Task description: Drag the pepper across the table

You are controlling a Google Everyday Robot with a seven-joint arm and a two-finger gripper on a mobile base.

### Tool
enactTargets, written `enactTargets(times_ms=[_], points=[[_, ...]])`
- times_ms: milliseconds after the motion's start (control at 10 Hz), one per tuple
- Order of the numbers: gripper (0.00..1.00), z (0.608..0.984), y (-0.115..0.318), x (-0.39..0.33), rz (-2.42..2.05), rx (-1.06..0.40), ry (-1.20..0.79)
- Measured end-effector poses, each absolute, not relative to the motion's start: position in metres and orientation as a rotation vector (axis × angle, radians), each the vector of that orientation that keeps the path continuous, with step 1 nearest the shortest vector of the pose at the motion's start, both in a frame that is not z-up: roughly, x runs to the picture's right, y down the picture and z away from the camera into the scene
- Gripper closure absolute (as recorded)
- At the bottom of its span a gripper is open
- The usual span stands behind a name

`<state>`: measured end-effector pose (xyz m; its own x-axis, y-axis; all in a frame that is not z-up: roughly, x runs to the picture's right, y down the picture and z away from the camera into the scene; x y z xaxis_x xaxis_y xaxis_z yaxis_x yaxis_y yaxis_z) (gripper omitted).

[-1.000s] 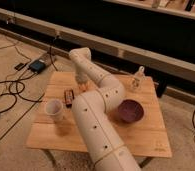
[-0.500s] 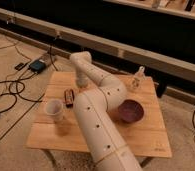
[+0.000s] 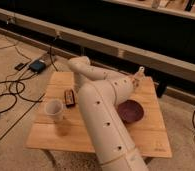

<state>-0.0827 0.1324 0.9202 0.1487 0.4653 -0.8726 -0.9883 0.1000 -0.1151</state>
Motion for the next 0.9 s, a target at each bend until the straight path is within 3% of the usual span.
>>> enactTargets(times_ms=[300, 900], points=[[0.87, 0.880, 0.186, -0.062, 1.211, -0.873, 0.816], [0.87, 0.832, 0.245, -0.058, 1.094, -0.878, 0.815]])
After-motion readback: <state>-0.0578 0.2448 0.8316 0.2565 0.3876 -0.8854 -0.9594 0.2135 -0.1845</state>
